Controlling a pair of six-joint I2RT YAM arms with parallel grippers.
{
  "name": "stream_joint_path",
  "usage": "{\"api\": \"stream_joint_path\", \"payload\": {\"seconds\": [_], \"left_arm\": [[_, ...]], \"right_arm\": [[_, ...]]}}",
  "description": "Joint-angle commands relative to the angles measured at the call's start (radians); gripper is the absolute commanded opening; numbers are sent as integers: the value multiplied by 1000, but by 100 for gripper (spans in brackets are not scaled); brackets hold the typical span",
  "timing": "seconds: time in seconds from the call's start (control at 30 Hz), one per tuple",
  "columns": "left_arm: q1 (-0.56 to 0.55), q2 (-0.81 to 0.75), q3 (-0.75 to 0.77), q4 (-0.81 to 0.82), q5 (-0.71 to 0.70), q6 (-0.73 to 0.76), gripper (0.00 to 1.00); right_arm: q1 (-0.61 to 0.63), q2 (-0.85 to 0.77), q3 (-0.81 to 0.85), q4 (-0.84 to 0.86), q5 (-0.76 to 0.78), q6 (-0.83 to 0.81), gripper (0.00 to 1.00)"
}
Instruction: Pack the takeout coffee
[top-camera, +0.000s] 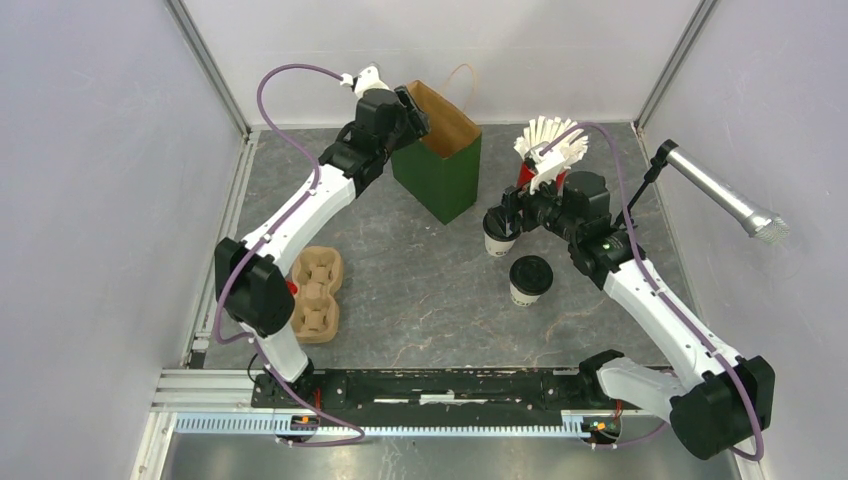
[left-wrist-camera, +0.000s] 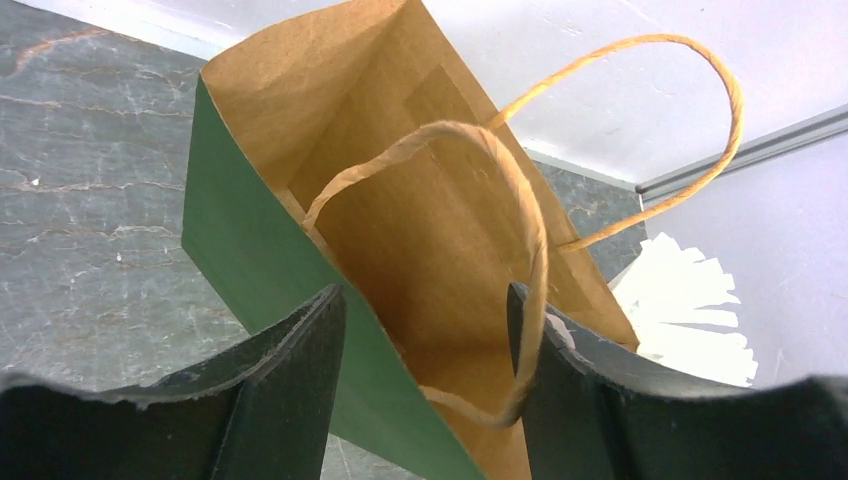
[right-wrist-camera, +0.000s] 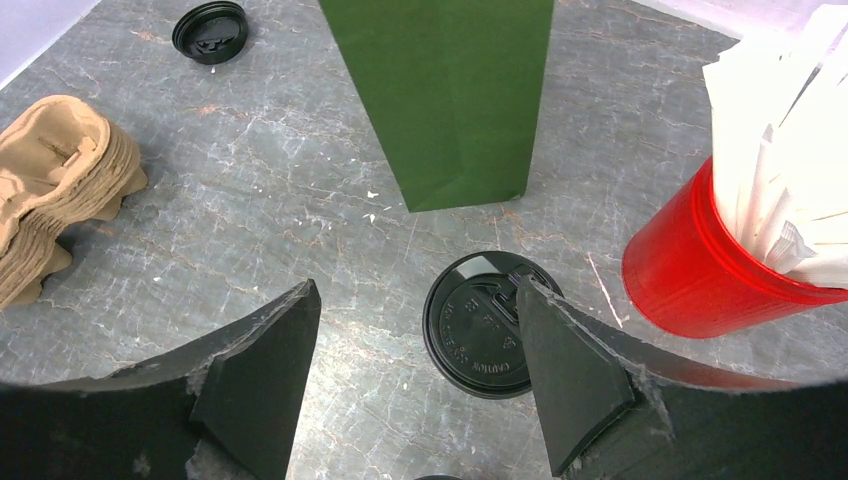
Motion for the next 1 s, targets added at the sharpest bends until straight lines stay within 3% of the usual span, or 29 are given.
{"api": "stream_joint_path", "payload": {"seconds": [0.0, 0.13, 0.37, 0.57, 0.97], "left_arm": [[-13, 11, 33, -46, -58, 65, 69], [-20, 30, 43, -71, -88, 83, 65], [-23, 6, 58, -94, -69, 140, 27], [-21, -53, 72, -166, -24, 207, 8], [-21, -227, 39, -448, 166, 268, 2]], "right_arm": [[7, 4, -3, 37, -15, -15, 79], [8, 11, 2, 34, -18, -17, 80], [10, 13, -7, 33, -5, -27, 80], [11, 7, 12, 24, -15, -27, 81], [10, -95, 88, 0, -51, 35, 85]]}}
